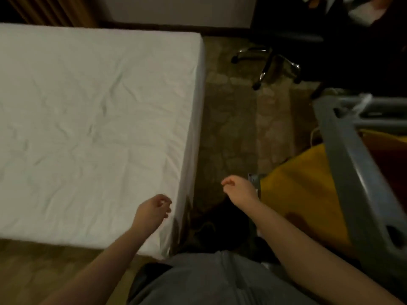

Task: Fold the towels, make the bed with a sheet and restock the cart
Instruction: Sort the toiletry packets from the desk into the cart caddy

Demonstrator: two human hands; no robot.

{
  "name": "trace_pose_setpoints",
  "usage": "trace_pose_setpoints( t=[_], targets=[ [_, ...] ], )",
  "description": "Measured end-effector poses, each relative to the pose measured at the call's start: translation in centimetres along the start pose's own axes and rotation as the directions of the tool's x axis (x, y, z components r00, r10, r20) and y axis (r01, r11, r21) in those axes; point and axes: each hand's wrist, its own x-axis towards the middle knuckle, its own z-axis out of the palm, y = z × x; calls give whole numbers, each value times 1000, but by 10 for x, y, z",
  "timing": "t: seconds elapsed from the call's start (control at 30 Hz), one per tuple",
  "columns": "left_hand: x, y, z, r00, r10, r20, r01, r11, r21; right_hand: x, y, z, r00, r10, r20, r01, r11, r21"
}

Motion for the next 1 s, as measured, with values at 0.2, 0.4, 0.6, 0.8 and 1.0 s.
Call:
trace_pose_setpoints(
  t=[0.2, 0.4, 0.6, 0.8, 1.0],
  targets=[
    [111, 177, -21, 975, 219, 42, -222, 971, 94, 115, -27, -73, 982, 166, -91, -163, 986, 39],
    [228, 305, -4, 960, 271, 74, -279, 951, 134, 264, -85, -163, 981, 179, -75, -169, 978, 124],
    [336, 424, -53, 971, 228, -77, -210, 958, 198, 373, -224, -306, 964, -64, -258, 140, 947, 288],
    [454, 532, -69, 963, 256, -89, -230, 946, 228, 422, -273, -432, 868, -138, -476, 292, 919, 266],
    [572, 689, -2, 859, 466, 211, -511, 807, 296, 477, -218, -531, 720, 243, -650, 147, 862, 485]
  ],
)
